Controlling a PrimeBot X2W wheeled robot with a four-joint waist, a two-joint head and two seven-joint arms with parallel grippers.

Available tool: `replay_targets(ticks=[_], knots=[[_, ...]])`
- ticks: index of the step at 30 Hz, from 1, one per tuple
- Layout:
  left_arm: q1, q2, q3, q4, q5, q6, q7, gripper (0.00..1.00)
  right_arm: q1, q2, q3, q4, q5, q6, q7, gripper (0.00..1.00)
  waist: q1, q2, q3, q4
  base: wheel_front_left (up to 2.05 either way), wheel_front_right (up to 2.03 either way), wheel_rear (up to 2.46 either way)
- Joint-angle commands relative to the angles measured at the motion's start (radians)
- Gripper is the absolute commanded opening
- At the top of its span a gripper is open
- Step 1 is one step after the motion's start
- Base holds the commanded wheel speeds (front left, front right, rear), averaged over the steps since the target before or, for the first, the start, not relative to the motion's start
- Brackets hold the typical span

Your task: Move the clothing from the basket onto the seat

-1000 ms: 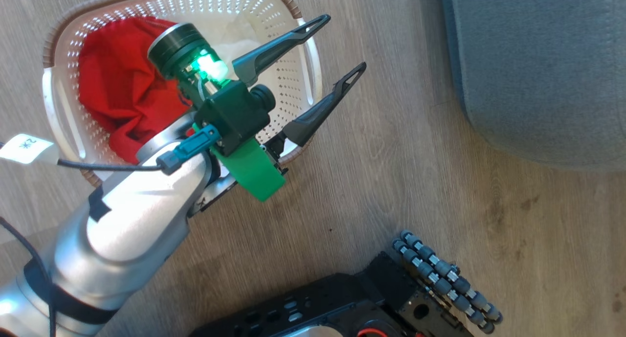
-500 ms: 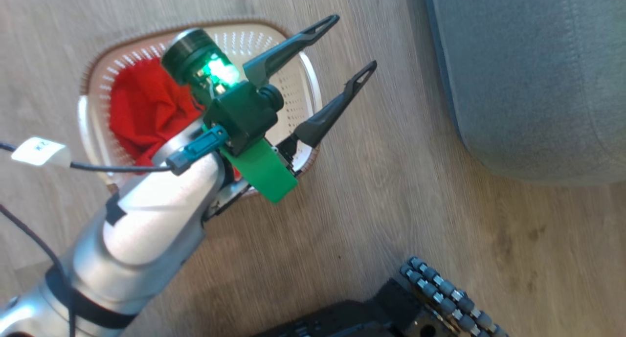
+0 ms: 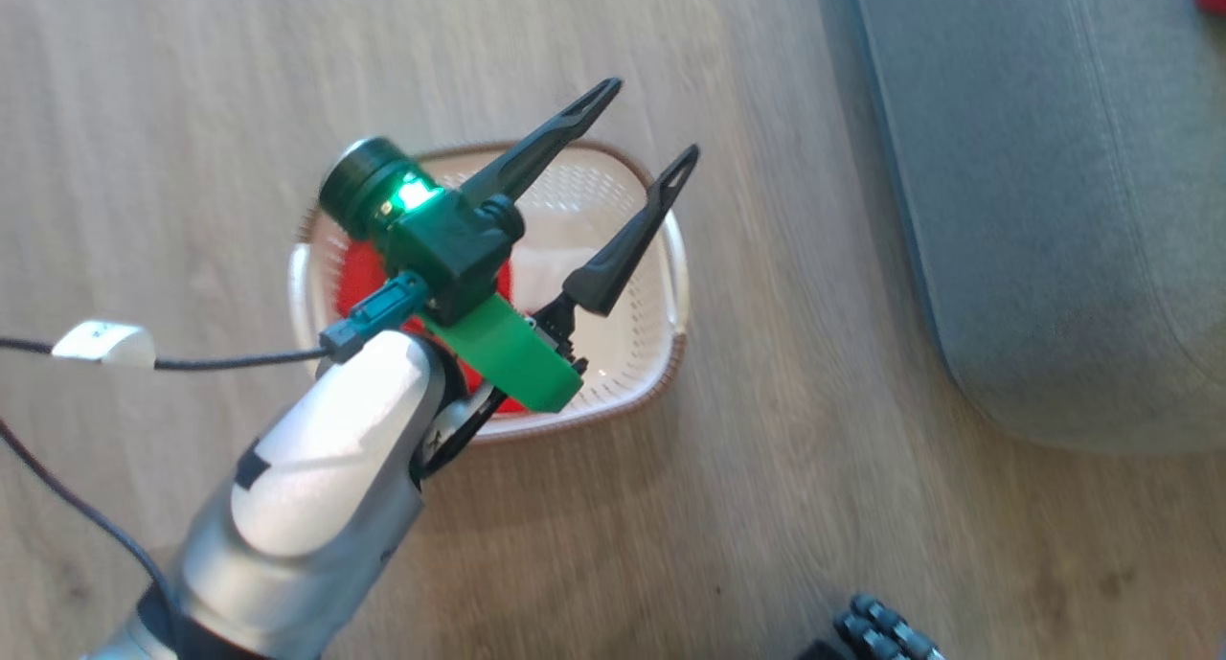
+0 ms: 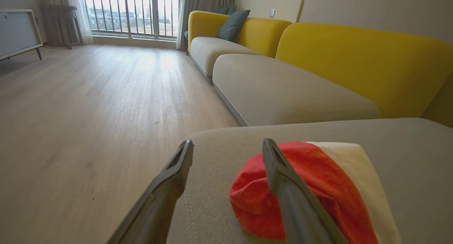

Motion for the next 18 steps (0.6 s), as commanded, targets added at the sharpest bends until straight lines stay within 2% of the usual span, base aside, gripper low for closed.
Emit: replay_targets(ticks=[1,9,18], knots=[[0.016,-0.003,0.047,-0.023,0.006,-0.001,-0.005,1.00,0.023,-0.019,0.026,-0.048,0.013,0.000,-0.006,1.00,0.0001,0.0000,-0.059,0.050,0.00,0.00,0.00],[0.111,-0.038,0.133,0.016,0.014,-0.001,-0.005,1.00,0.095,0.003,0.133,-0.104,0.045,0.000,-0.006,1.00,0.0001,0.0000,-0.175,0.135,0.00,0.00,0.00],[0.202,-0.061,0.259,0.070,0.038,-0.001,-0.005,1.00,0.139,0.034,0.243,-0.108,0.080,0.000,-0.006,1.00,0.0001,0.0000,-0.259,0.203,0.00,0.00,0.00]])
